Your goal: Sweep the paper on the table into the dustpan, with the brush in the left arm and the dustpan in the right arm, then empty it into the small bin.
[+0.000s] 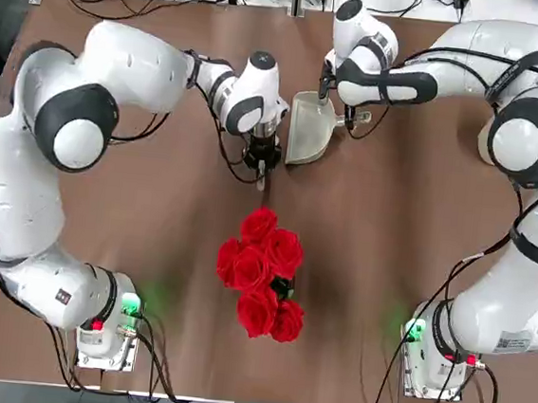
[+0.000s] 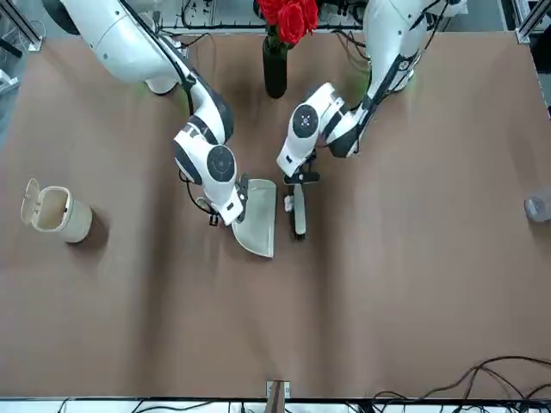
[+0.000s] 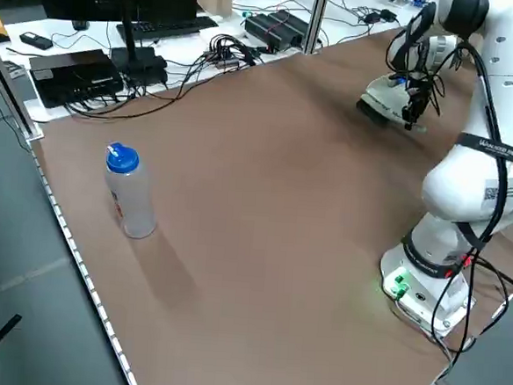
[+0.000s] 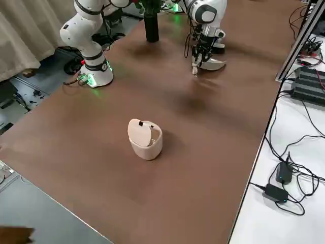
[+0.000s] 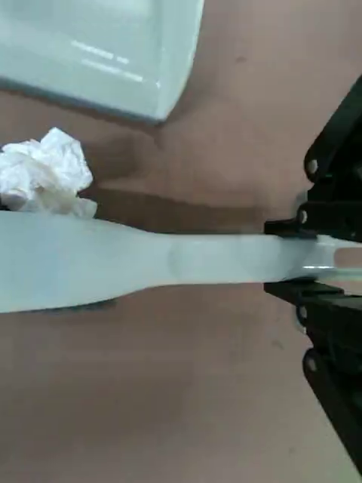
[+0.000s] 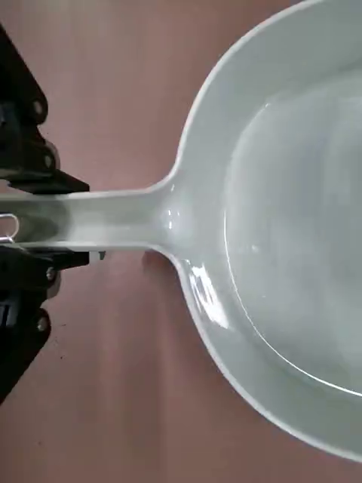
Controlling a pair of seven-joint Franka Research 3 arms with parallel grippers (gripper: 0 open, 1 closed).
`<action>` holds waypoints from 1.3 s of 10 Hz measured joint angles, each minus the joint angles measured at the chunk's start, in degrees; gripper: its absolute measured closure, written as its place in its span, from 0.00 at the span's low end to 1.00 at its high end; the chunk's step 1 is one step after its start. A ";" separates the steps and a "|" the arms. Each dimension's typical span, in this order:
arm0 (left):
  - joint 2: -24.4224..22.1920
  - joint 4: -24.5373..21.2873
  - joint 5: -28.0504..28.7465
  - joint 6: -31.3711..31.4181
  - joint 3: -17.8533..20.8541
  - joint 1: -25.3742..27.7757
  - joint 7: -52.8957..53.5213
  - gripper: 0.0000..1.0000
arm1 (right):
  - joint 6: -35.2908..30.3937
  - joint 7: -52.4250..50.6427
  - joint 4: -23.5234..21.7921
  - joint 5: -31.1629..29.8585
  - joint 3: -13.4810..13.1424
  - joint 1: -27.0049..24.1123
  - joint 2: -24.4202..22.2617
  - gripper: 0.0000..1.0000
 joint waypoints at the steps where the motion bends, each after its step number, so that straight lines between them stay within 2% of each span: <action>1: 0.68 1.01 0.00 0.00 0.02 -0.46 -0.22 0.73 | 0.00 0.29 0.06 -0.22 0.05 0.06 0.16 0.67; 4: 1.46 3.38 0.00 -0.08 0.03 -2.53 -1.58 0.73 | -0.01 1.56 0.07 -0.44 0.13 0.47 0.37 0.67; 9: 5.61 9.30 0.00 -0.07 0.10 -6.70 -2.66 0.73 | -0.04 1.71 0.10 -0.48 0.12 0.54 0.40 0.67; 11: 6.61 12.56 0.00 -0.08 0.16 -6.92 -2.68 0.73 | -0.04 1.72 0.13 -0.48 0.11 0.53 0.41 0.67; 13: 6.58 13.89 0.00 -0.09 0.25 -6.37 -2.60 0.73 | -0.04 1.72 0.16 -0.48 0.09 0.51 0.41 0.67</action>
